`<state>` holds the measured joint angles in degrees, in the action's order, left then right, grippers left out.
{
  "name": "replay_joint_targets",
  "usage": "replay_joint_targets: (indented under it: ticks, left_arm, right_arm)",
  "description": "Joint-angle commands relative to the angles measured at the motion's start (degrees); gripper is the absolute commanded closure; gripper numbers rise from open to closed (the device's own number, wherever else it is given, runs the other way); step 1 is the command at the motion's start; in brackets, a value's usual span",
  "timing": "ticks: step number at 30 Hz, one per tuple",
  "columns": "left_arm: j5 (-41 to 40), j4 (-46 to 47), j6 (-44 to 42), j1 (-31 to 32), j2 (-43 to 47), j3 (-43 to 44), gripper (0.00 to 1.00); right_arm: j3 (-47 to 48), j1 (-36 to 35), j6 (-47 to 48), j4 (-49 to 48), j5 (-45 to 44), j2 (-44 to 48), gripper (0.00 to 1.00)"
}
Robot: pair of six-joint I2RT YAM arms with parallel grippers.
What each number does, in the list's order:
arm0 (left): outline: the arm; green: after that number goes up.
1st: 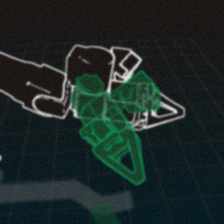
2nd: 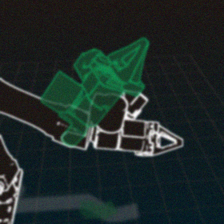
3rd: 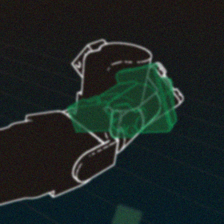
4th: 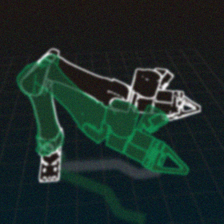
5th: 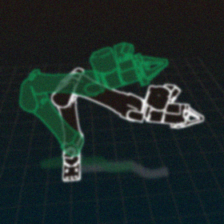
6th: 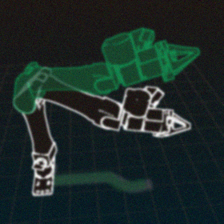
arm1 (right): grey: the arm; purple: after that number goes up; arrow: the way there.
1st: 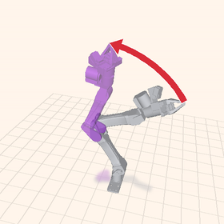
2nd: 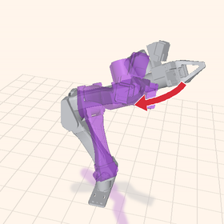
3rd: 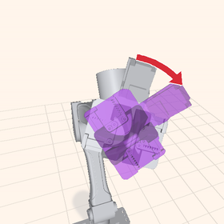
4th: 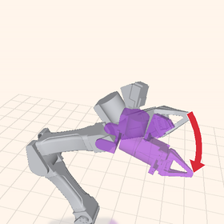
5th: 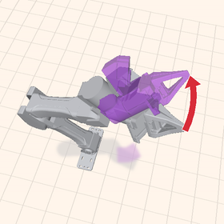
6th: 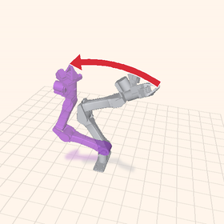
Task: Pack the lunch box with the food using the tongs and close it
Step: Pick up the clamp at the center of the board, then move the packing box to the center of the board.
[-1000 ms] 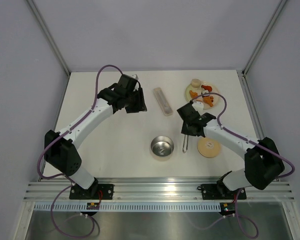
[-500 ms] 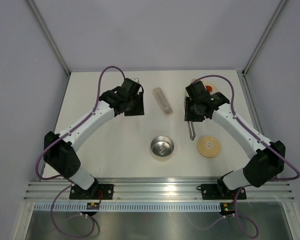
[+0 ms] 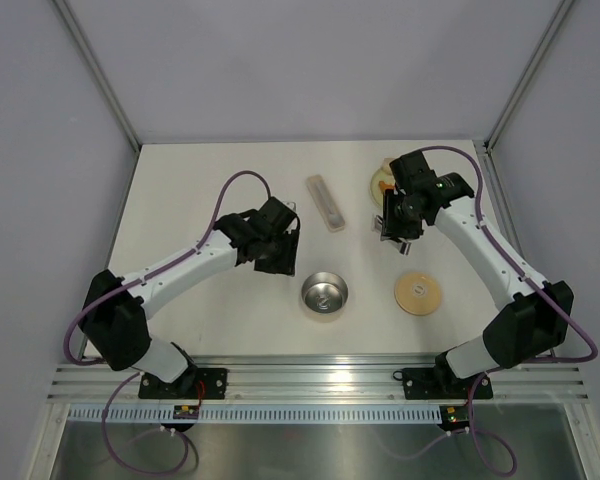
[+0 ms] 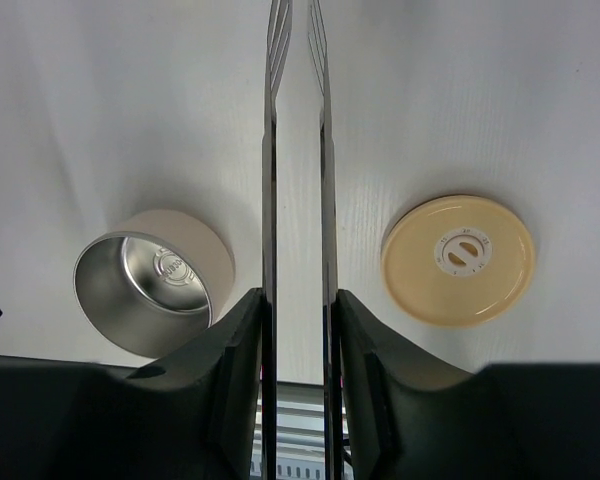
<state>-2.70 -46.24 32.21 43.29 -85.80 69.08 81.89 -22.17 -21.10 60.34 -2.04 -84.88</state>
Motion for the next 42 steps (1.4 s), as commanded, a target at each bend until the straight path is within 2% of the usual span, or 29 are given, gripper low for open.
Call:
replay_joint_targets:
  ticks: [1,10,23,25,27,35,42]
  left_arm:
    - [5.23,4.40,0.66,0.74,3.27,-1.49,0.50]
    - [18.78,12.48,2.42,1.18,3.10,-6.94,0.50]
    - [14.48,14.77,9.53,1.54,-0.86,-7.73,0.50]
    - [13.17,14.51,10.68,1.54,-1.30,-7.91,0.22]
    - [13.25,14.33,11.12,1.71,-2.43,-7.04,0.11]
    - [19.66,20.66,15.68,2.41,-7.36,-5.62,0.17]
    - [25.46,25.75,19.47,2.42,-12.28,-1.85,0.18]
  right_arm:
    - [3.28,0.20,1.42,0.75,-0.76,0.77,0.60]
    - [3.63,0.20,0.36,1.45,-9.11,5.16,0.59]
    - [1.87,0.20,0.27,0.92,-9.56,6.48,0.59]
    - [1.52,0.29,0.36,0.84,-9.38,7.10,0.59]
    - [1.08,0.29,0.36,0.75,-9.30,7.36,0.59]
    - [0.55,0.29,0.27,1.19,-9.64,8.42,0.59]
    - [-1.28,0.29,-0.34,0.93,-10.52,9.64,0.58]
